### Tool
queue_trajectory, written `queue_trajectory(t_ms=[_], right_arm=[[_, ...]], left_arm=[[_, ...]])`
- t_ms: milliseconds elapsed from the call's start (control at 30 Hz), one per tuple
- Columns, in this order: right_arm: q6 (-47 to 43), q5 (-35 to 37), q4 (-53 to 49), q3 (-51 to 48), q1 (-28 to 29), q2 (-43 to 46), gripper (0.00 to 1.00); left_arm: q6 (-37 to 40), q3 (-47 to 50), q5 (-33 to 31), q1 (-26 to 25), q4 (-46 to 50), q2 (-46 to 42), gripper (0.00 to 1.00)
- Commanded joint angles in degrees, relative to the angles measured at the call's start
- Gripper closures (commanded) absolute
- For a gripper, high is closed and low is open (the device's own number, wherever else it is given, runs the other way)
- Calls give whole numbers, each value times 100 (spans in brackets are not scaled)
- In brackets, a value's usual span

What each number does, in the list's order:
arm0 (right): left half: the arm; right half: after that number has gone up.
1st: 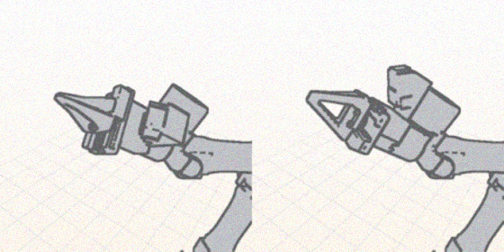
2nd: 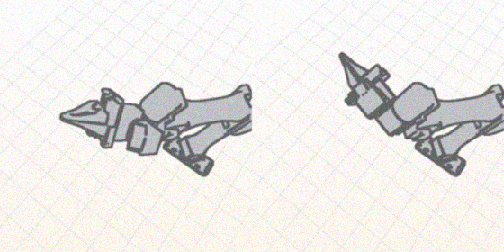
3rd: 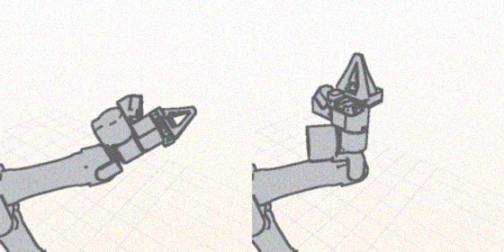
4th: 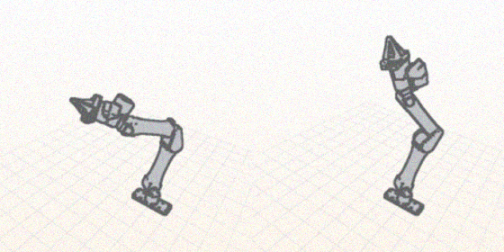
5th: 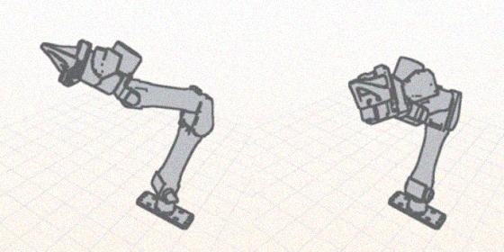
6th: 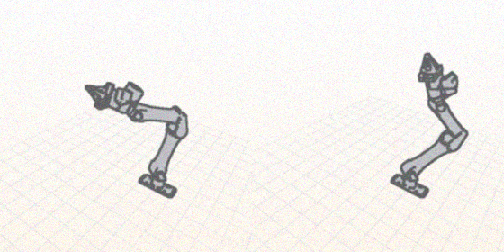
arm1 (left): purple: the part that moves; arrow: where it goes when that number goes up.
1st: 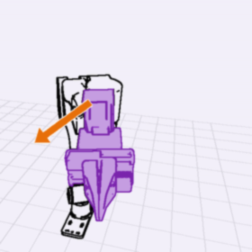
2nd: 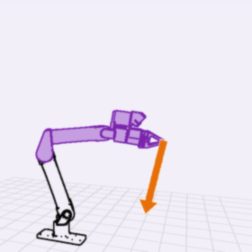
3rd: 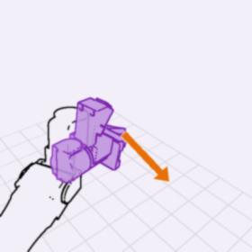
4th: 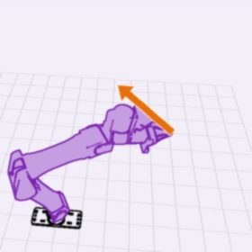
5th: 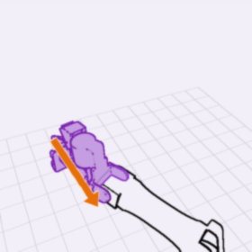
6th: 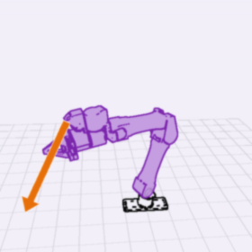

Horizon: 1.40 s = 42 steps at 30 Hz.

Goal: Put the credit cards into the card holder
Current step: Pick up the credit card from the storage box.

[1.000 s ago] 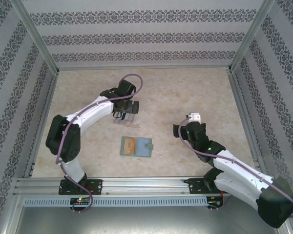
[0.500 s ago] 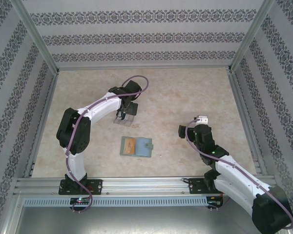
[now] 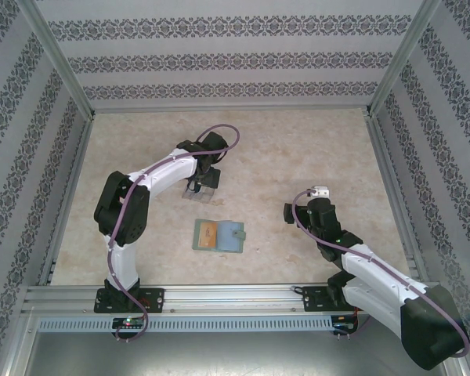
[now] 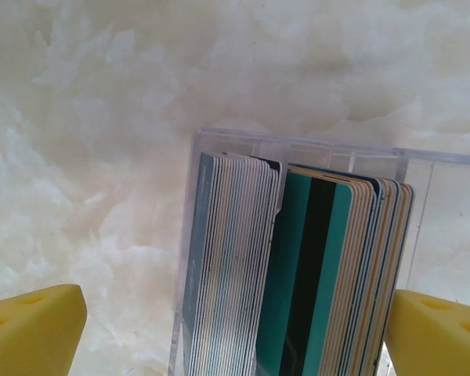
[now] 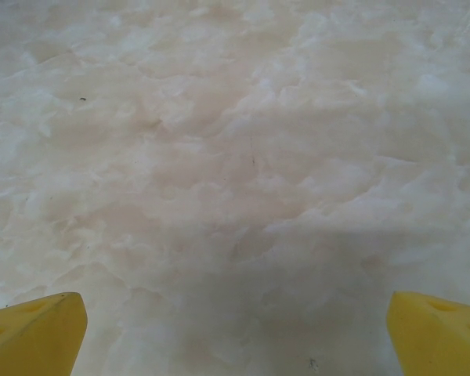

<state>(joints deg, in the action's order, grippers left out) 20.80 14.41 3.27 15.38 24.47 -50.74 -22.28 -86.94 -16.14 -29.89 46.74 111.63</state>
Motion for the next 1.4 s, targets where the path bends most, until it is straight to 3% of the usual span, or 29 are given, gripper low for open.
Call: queue_trajectory(t_ms=[0, 200, 900, 1233, 1367], right_arm=[[15, -27, 84, 186, -74, 19, 2], [26, -53, 98, 211, -91, -41, 2], [29, -114, 121, 299, -118, -328, 2], [28, -163, 46, 395, -130, -472, 2], [45, -166, 76, 396, -144, -536, 2]], left_arm=[[-2, -103, -209, 95, 416, 72, 5], [49, -270, -593, 106, 583, 34, 9], [-41, -246, -1851, 17, 843, -49, 40], [119, -84, -1496, 34, 564, -153, 74], [31, -76, -1186, 94, 602, -93, 73]])
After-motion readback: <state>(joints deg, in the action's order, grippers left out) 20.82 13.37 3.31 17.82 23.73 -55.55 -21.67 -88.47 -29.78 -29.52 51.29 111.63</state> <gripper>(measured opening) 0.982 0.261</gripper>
